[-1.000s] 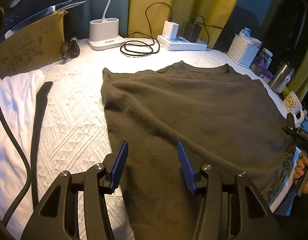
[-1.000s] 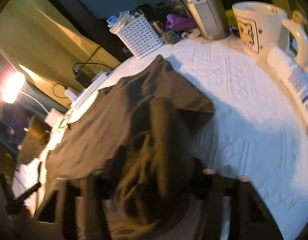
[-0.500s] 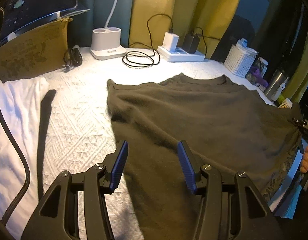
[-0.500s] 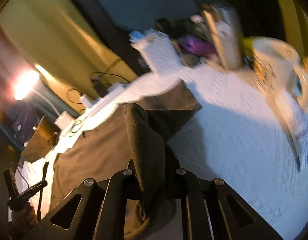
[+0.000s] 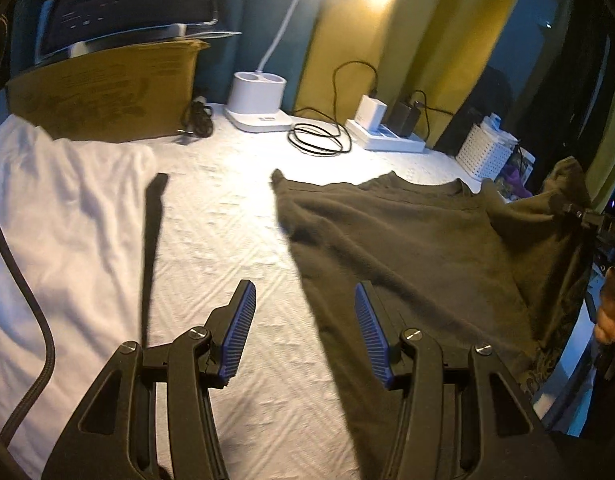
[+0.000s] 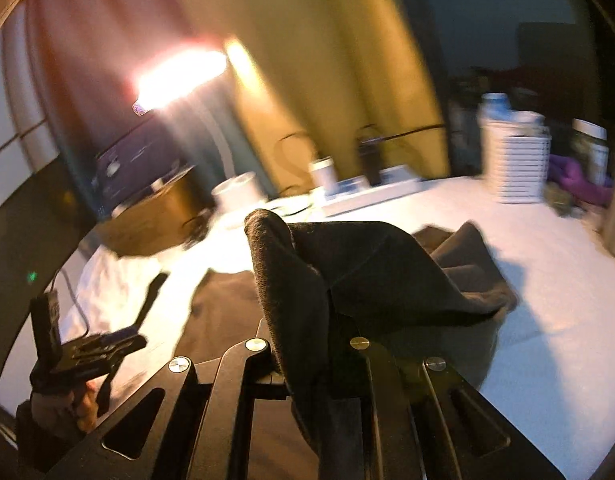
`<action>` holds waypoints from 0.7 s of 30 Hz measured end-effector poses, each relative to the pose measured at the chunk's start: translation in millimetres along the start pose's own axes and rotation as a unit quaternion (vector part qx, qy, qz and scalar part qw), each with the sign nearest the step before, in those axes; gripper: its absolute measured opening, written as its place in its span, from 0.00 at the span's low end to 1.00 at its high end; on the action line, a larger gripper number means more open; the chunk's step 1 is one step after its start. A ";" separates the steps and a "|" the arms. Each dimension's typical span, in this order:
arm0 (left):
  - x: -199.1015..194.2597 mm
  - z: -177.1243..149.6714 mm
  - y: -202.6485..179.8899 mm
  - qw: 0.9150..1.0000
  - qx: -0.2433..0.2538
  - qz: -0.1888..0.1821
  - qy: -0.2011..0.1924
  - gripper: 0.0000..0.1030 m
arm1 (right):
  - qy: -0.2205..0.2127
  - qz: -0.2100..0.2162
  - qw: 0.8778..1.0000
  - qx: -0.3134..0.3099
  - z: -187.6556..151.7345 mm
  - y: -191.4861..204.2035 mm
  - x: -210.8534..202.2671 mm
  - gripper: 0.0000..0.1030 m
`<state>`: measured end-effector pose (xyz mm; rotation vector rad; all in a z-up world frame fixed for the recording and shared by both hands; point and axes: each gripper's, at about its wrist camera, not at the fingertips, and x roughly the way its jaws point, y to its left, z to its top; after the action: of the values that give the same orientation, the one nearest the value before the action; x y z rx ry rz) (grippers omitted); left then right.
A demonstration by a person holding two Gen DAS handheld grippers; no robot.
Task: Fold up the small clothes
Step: 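Fold the lifted side over the shirt body and open the right gripper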
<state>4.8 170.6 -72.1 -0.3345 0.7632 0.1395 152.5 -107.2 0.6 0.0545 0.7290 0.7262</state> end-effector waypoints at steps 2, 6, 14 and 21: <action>-5.5 -2.2 8.1 1.000 -0.005 0.003 -0.003 0.50 | 0.021 0.019 0.999 -0.019 -6.5 23.4 15.1 0.10; -12.5 -6.9 19.3 1.000 -0.011 0.007 -0.004 0.50 | 0.063 0.047 0.996 -0.051 -26.3 60.4 40.3 0.10; -20.9 -15.7 27.0 1.000 -0.015 0.004 -0.005 0.50 | 0.130 0.085 0.984 -0.092 -70.7 107.3 69.8 0.10; -26.3 -17.6 23.2 1.000 -0.012 -0.001 -0.010 0.50 | 0.182 0.093 0.969 -0.138 -106.4 136.6 77.8 0.10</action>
<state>-31.3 186.2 -71.3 -0.3558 0.7417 0.1509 46.1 23.8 -86.3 -0.2736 0.9734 1.0267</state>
